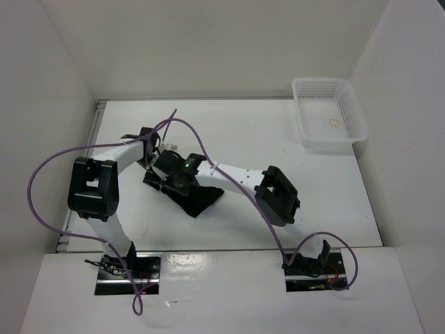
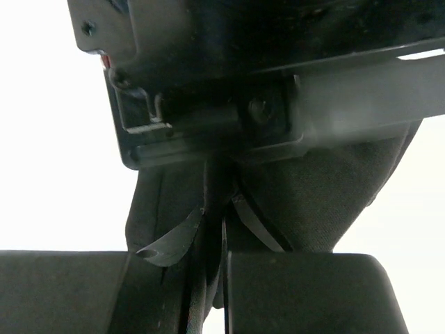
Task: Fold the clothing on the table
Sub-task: Fold the skirt
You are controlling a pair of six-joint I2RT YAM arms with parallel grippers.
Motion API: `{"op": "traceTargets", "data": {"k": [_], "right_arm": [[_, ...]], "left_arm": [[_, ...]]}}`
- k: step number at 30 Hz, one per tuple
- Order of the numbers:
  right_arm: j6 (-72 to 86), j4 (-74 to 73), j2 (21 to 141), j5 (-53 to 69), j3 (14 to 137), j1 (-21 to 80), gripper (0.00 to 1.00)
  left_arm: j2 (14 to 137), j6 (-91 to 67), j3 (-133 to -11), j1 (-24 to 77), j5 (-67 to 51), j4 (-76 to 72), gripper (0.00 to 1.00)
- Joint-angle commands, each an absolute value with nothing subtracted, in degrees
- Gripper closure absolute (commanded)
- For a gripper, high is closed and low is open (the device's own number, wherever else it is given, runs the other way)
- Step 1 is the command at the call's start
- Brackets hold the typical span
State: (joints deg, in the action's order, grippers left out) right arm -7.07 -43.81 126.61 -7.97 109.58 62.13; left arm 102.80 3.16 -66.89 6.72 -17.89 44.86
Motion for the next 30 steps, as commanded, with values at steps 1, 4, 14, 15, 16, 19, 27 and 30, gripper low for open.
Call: {"op": "traceTargets", "data": {"k": [1, 4, 14, 15, 16, 19, 27, 30], "right_arm": [[-5.1, -36.1, 126.0, -6.6, 113.0, 62.5, 0.97], [-5.1, -36.1, 126.0, -6.6, 113.6, 62.5, 0.97], [-5.1, -36.1, 127.6, -5.9, 115.3, 62.5, 0.87], [-5.1, -36.1, 127.6, -5.3, 115.3, 62.5, 0.71], [-5.1, -36.1, 127.6, -4.8, 115.3, 62.5, 0.57], [-5.1, -36.1, 128.7, -0.5, 116.4, 62.5, 0.29], [-7.6, -40.2, 126.7, 13.6, 118.7, 59.6, 0.19], [-10.7, -41.0, 122.2, 16.9, 115.9, 57.7, 0.16]], "left_arm": [[99.1, 3.0, -68.1, 6.3, -17.9, 44.7, 0.23], [97.8, 3.0, -68.1, 3.9, -17.9, 44.7, 0.03], [91.8, 1.4, -68.1, -1.6, -14.9, 43.7, 0.0], [91.8, 1.4, -68.1, -1.6, -14.3, 43.7, 0.0], [91.8, 1.4, -67.6, -1.6, -14.3, 43.7, 0.0], [91.8, 0.9, -67.6, -2.1, -13.0, 43.7, 0.0], [90.6, -2.1, -67.6, -3.2, -6.0, 42.6, 0.0], [88.4, -3.6, -67.6, -4.6, -2.1, 40.7, 0.0]]}}
